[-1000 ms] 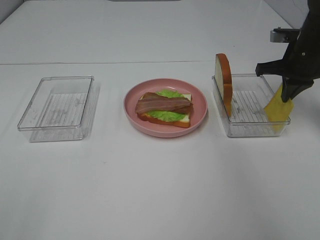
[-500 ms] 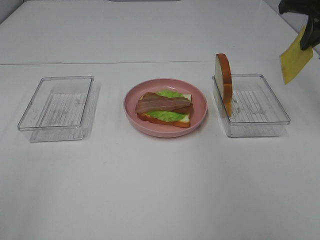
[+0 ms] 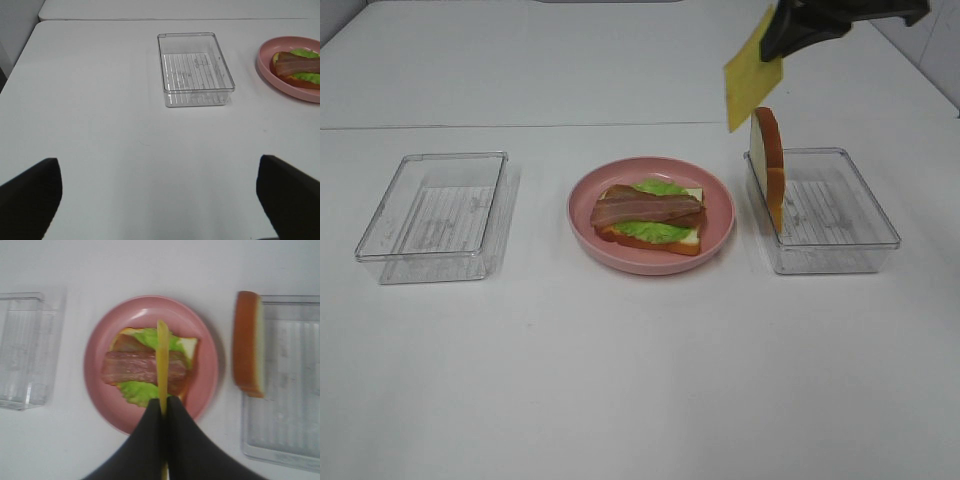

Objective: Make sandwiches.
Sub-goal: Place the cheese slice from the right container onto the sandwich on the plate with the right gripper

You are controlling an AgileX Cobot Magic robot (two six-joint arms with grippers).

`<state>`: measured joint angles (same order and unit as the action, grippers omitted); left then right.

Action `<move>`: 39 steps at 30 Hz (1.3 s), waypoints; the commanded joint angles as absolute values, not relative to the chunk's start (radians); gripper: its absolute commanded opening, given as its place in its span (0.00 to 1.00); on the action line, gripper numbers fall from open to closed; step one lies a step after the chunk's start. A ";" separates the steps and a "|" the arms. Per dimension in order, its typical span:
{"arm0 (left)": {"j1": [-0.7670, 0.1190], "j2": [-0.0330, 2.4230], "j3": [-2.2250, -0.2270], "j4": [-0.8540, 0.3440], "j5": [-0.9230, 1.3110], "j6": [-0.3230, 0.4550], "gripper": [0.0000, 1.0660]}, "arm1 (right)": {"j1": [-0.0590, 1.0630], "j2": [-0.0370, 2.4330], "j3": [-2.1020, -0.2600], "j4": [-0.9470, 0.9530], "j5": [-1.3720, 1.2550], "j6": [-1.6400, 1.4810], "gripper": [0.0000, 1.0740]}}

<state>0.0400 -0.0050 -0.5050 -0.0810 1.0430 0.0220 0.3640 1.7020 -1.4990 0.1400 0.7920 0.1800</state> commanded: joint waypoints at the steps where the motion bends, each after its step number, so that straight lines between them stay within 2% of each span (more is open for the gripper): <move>1: 0.038 -0.026 -0.499 -0.087 1.033 0.013 0.92 | 0.444 1.758 -1.496 0.205 0.684 0.176 0.00; 9: 0.038 -0.026 -0.499 -0.087 1.033 0.013 0.92 | 0.518 1.909 -1.565 0.248 0.648 0.168 0.00; 17: 0.038 -0.026 -0.499 -0.087 1.033 0.014 0.92 | 0.530 2.085 -1.687 0.260 0.659 0.165 0.00; 28: 0.038 -0.026 -0.499 -0.087 1.033 0.014 0.92 | 0.529 2.171 -1.704 0.258 0.665 0.173 0.00; 39: 0.038 -0.026 -0.499 -0.087 1.033 0.014 0.92 | 0.528 2.183 -1.704 0.100 0.686 0.248 0.00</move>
